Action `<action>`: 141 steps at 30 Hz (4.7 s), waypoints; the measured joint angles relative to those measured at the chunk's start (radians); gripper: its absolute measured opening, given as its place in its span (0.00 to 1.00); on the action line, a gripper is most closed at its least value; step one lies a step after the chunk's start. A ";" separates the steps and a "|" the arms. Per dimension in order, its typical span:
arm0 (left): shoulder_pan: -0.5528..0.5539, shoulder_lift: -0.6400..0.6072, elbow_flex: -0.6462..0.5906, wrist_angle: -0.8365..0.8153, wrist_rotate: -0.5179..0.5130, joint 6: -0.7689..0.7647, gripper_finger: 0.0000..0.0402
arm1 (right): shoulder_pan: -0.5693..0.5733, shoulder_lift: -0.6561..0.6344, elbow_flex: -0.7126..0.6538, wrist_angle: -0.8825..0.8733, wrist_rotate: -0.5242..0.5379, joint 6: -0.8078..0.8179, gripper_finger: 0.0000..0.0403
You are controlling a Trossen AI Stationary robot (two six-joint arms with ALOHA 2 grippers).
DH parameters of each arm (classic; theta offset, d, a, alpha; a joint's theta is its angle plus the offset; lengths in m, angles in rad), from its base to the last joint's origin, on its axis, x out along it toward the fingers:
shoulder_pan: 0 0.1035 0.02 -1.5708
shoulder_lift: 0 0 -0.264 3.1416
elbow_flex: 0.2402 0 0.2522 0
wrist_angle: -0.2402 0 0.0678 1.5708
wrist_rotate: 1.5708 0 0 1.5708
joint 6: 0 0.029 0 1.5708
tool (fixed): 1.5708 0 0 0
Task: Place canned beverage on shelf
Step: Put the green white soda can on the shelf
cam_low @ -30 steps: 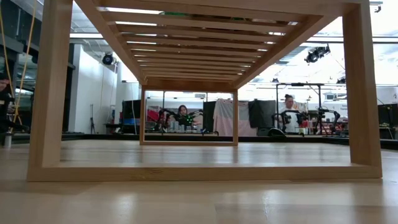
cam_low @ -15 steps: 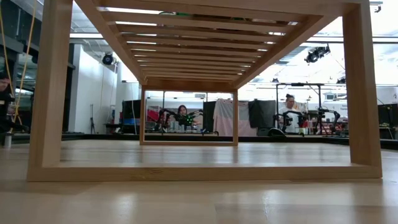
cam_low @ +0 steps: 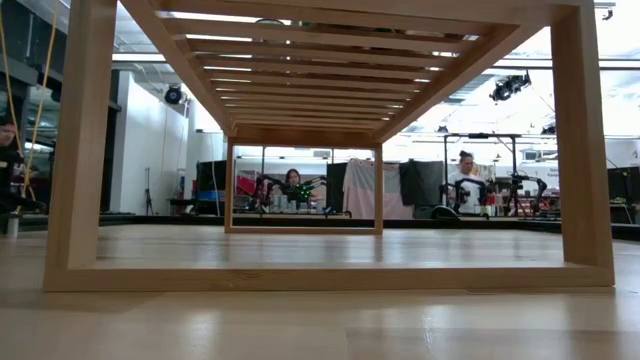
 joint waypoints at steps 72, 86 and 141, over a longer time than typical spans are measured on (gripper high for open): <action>0.092 -0.734 -0.716 0.653 -0.002 -0.385 0.00 | 0.896 0.024 -0.742 0.155 -0.933 2.069 0.93; 0.092 -0.734 -0.716 0.653 -0.006 -0.384 0.00 | 0.896 0.170 -0.743 0.205 -0.935 2.061 0.93; 0.091 -0.722 -0.656 1.153 0.048 -0.324 0.53 | 0.394 0.204 0.441 -0.289 -0.298 -0.044 0.70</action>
